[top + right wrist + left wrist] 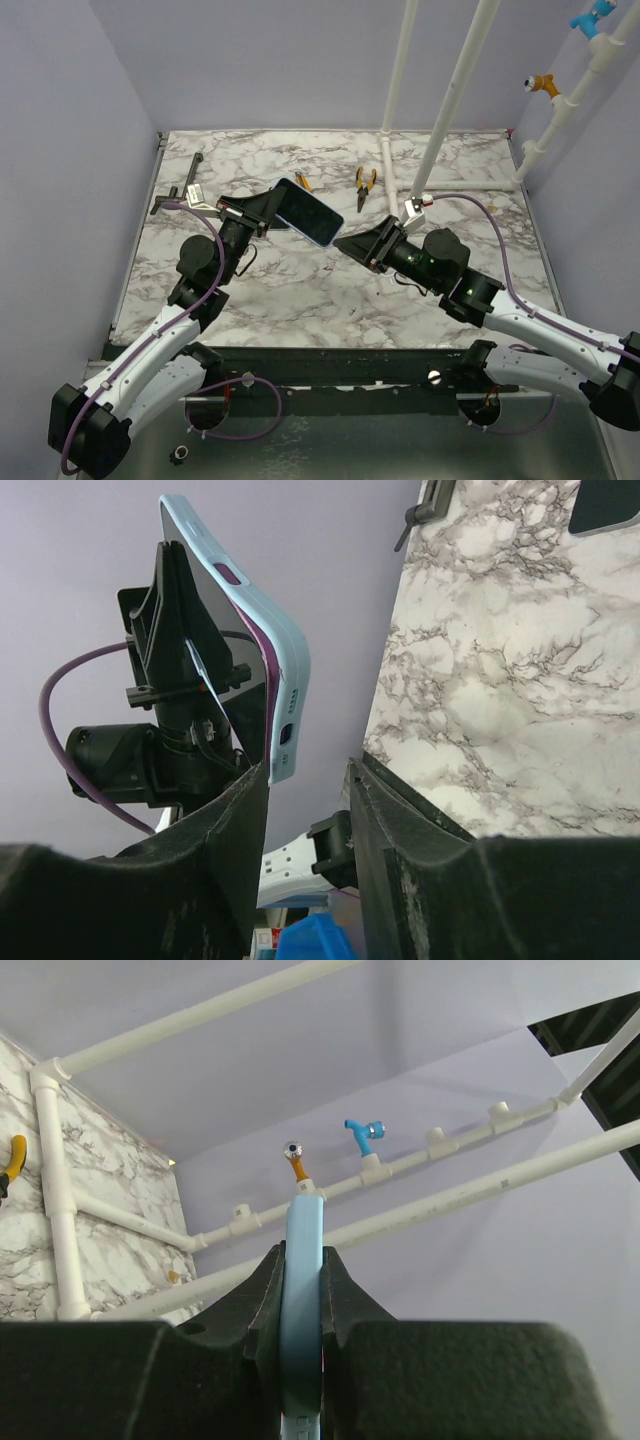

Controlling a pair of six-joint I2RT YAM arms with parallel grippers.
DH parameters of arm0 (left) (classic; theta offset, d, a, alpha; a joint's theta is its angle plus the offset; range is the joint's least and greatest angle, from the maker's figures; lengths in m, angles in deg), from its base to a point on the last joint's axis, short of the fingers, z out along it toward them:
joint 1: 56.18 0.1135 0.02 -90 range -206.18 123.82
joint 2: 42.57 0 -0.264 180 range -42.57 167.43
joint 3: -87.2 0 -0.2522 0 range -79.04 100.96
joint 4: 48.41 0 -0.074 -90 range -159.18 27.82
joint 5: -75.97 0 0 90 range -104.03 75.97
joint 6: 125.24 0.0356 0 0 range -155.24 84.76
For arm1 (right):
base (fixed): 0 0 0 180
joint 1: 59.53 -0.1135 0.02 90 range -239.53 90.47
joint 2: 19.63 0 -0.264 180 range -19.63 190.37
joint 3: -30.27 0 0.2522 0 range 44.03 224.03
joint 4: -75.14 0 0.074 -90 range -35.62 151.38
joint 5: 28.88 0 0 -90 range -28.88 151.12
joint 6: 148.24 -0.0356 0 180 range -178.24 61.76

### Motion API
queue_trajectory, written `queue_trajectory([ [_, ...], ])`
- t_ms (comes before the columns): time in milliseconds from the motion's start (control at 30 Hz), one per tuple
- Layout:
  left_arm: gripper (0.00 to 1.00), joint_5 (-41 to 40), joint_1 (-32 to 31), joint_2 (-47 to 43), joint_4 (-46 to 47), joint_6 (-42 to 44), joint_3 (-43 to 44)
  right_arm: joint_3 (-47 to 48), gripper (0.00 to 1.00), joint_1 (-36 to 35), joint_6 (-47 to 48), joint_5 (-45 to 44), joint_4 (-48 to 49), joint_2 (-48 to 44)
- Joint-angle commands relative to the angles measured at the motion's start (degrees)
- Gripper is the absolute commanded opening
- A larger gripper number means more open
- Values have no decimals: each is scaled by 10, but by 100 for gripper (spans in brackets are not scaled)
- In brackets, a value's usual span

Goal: Take the phone out of the phone case
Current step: Remove the phone case from the phone.

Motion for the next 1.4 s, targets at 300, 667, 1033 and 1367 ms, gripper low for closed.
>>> queue_trajectory([
  [300,0,-16,-4,-19,35,0,-4,-7,38,-4,-14,7,16,11],
  [667,0,-22,-4,-25,35,0,-10,-17,31,-5,-16,5,16,-1],
  [1033,0,-19,-5,-24,35,-3,-8,-14,29,-5,-15,7,18,6],
  [1367,0,-14,-8,-24,35,-5,-1,-9,29,-5,-20,7,10,15],
])
